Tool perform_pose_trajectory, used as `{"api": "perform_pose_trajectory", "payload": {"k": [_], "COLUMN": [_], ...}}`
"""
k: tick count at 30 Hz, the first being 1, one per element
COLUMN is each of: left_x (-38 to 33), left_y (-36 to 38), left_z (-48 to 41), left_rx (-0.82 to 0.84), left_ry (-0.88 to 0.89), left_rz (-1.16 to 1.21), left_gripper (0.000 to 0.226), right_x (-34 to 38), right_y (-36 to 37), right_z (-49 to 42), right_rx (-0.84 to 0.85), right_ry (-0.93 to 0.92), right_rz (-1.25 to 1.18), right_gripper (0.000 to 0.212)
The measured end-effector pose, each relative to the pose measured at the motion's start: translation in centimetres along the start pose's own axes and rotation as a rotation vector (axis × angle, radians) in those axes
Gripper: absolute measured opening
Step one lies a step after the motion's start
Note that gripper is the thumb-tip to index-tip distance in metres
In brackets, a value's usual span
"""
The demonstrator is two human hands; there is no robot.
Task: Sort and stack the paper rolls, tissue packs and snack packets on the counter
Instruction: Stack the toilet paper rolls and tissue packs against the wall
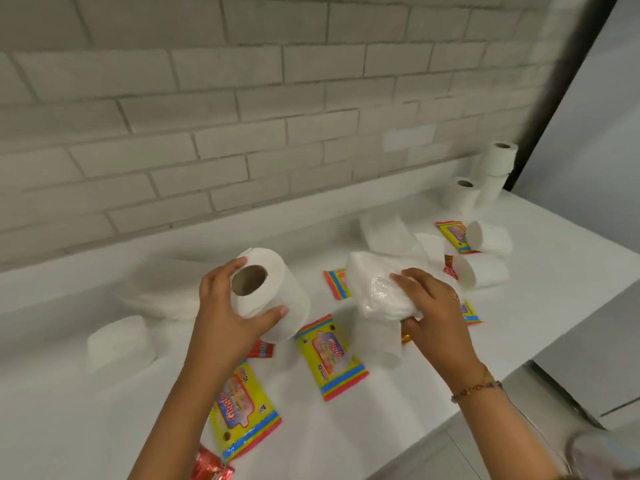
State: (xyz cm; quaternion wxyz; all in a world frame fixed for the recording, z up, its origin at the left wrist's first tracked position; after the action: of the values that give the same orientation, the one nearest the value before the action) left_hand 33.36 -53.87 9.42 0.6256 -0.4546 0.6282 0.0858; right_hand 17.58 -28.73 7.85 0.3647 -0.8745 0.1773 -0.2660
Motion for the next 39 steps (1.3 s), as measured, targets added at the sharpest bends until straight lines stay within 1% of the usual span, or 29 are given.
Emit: {"api": "perform_pose_trajectory", "payload": {"k": [5,8,11,16,19,26,29,32,35,39], "left_x": [-6.1,-10.4,-13.4,-17.5,-19.0,-20.1,-20.9,-22.5,-24.1,-25.1], "left_y": [11.0,17.6,23.2,30.1,32.9,39.8,43.9,48.9,53.9,58.4], "left_z": [1.1,2.0,2.2,1.3,0.0,-5.1,-8.9,-13.1,-17.3,-23.7], "left_rx": [0.079,0.110,0.084,0.063,0.075,0.069,0.071,0.085,0.141,0.103], "left_ry": [0.051,0.087,0.092,0.085,0.069,0.079,0.071,0.077,0.103,0.092], "left_rz": [0.066,0.104,0.111,0.104,0.079,0.034,0.066,0.085,0.080,0.033], "left_gripper": [0.082,0.080,0.080,0.078,0.077,0.079,0.079,0.079,0.079,0.077], "right_x": [-10.4,-16.8,-22.3,-29.0,-32.5,-40.8,-44.6,-48.8,-52.6,-56.8], "right_y": [-6.5,-10.8,-13.9,-17.1,-17.9,-17.9,-17.4,-17.7,-18.3,-18.2], "right_z": [2.9,4.0,4.5,4.6,3.9,1.0,-0.6,-2.7,-4.3,-5.4], "right_rx": [-0.034,-0.083,-0.078,-0.046,-0.032,-0.077,-0.070,-0.019,-0.023,-0.013], "right_ry": [0.102,0.144,0.178,0.211,0.237,0.305,0.344,0.374,0.404,0.454], "right_rz": [0.021,0.015,-0.004,-0.041,-0.028,-0.067,-0.067,-0.039,-0.016,0.022], "right_gripper": [0.065,0.064,0.062,0.054,0.052,0.048,0.051,0.050,0.047,0.048]}}
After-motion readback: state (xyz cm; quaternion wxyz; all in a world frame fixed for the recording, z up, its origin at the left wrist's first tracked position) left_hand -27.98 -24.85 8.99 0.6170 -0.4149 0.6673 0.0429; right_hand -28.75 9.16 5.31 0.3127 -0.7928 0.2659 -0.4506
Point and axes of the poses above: each hand's wrist, its own z-axis away from the middle knuckle, its own y-axis out of the palm, x = y × z, the point moved 10 cm from there along -z, towards the middle knuckle, and after that the axes turned 4 degrees about -y, right-handed, at the moved point
